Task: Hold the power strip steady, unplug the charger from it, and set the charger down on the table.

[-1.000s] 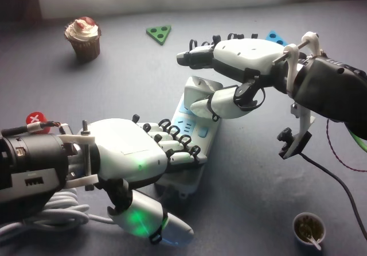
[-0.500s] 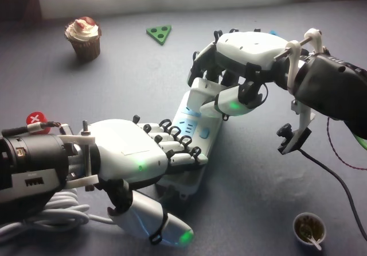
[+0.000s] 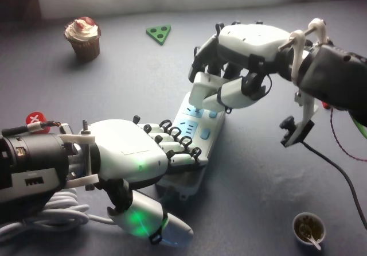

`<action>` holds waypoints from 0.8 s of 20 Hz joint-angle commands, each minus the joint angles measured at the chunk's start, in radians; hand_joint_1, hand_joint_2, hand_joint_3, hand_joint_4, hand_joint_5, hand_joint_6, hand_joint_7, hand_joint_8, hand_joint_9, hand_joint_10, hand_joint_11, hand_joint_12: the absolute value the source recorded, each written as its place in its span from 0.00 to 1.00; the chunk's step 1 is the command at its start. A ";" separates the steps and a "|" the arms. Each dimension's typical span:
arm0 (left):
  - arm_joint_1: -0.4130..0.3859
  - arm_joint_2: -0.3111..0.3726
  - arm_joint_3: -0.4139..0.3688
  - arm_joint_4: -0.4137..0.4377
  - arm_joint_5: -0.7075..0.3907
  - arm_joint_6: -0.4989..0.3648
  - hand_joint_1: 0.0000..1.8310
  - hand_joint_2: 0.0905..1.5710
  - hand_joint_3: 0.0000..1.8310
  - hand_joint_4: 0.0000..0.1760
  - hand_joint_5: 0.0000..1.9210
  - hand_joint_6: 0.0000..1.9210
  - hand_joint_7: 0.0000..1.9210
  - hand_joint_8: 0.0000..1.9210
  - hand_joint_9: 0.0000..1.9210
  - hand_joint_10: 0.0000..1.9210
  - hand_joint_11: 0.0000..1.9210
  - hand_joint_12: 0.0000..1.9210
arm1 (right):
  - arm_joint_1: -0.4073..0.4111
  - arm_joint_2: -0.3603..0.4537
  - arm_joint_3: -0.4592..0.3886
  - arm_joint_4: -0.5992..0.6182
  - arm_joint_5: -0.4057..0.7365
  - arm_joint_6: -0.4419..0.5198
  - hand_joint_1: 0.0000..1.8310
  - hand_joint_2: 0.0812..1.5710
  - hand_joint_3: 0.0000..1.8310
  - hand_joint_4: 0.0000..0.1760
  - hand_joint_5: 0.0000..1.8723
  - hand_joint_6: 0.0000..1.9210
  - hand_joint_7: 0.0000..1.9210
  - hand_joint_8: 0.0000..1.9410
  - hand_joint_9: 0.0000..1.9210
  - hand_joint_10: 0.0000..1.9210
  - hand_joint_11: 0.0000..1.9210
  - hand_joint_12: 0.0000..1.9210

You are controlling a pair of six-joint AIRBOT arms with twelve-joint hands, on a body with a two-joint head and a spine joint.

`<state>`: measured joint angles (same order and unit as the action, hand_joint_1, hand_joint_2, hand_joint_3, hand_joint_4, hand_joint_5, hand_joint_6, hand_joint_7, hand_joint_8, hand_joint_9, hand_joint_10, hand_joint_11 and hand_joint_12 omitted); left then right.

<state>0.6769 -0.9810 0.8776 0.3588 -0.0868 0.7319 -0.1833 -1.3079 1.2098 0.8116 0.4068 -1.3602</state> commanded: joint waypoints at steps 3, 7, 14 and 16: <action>-0.006 0.000 0.004 -0.003 -0.045 -0.002 0.00 0.66 0.00 0.00 0.03 0.00 0.05 0.00 0.04 0.00 0.03 0.02 | 0.047 0.035 0.004 -0.025 0.088 0.007 0.68 0.68 0.00 0.00 0.52 0.45 0.56 0.50 0.65 0.01 0.37 0.53; -0.006 0.003 0.003 -0.003 -0.045 -0.003 0.00 0.66 0.00 0.00 0.04 0.00 0.06 0.00 0.05 0.00 0.04 0.02 | 0.067 0.097 -0.021 -0.025 0.051 0.007 0.68 0.68 0.00 0.00 0.52 0.45 0.57 0.48 0.65 0.01 0.37 0.52; -0.011 0.010 0.001 -0.003 -0.045 -0.007 0.00 0.65 0.00 0.00 0.04 0.00 0.06 0.00 0.05 0.00 0.04 0.02 | 0.025 0.237 -0.107 -0.065 0.040 0.001 0.68 0.68 0.00 0.00 0.52 0.45 0.58 0.47 0.65 0.01 0.37 0.52; -0.012 0.010 0.000 -0.003 -0.045 -0.008 0.00 0.66 0.00 0.00 0.04 0.00 0.05 0.00 0.05 0.00 0.04 0.02 | -0.001 0.279 -0.141 -0.116 0.042 0.001 0.68 0.68 0.00 0.00 0.51 0.46 0.57 0.48 0.65 0.01 0.36 0.53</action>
<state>0.6739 -0.9710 0.8776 0.3588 -0.0845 0.7280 -0.1951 -1.0332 1.0626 0.7071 0.3462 -1.3636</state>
